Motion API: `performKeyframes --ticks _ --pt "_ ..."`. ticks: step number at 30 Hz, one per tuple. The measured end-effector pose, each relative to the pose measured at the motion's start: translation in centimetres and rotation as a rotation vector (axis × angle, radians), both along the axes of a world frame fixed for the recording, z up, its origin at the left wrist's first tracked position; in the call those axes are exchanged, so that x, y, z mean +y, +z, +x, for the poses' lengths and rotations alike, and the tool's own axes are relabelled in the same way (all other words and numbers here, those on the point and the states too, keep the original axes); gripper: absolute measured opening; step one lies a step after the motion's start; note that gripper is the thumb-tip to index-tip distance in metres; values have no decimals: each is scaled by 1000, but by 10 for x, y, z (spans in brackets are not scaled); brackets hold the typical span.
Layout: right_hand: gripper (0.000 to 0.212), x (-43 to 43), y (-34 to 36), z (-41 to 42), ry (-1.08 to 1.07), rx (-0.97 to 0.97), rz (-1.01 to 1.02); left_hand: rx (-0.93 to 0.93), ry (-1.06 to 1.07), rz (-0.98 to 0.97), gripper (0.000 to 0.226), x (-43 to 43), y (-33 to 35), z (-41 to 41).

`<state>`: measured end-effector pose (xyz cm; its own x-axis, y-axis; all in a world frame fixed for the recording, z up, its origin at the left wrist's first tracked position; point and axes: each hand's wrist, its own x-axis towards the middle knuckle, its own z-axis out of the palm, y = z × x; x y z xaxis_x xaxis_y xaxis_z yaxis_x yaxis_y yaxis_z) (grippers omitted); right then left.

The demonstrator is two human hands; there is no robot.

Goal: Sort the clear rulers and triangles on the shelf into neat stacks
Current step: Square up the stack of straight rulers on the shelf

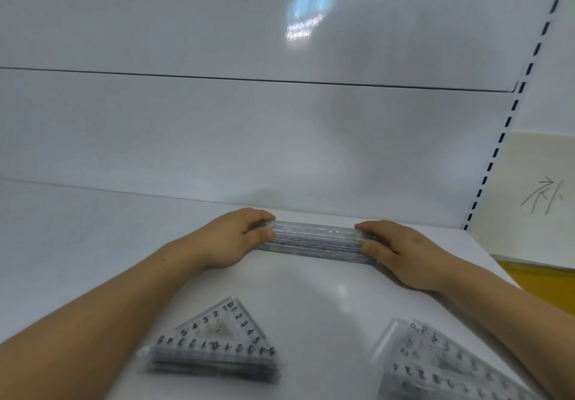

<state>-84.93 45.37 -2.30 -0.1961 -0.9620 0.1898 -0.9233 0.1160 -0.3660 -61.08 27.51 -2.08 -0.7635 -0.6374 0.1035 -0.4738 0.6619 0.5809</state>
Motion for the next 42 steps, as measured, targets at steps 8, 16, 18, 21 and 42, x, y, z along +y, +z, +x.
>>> performKeyframes --ticks 8,16,18,21,42 --pt "44 1 0 -5 -14 0 13 80 13 65 11 0 -1 0" --pt "57 4 1 -7 -35 -55 52 35 26 67 45 -6 -4 4" --pt "58 3 1 -8 -36 -55 57 31 22 43 41 -10 -4 4" --pt "69 4 1 -10 -55 -66 99 -12 48 47 56 -10 -2 5" --pt "87 15 10 -13 -146 -84 121 -235 110 -96 85 -5 6 17"
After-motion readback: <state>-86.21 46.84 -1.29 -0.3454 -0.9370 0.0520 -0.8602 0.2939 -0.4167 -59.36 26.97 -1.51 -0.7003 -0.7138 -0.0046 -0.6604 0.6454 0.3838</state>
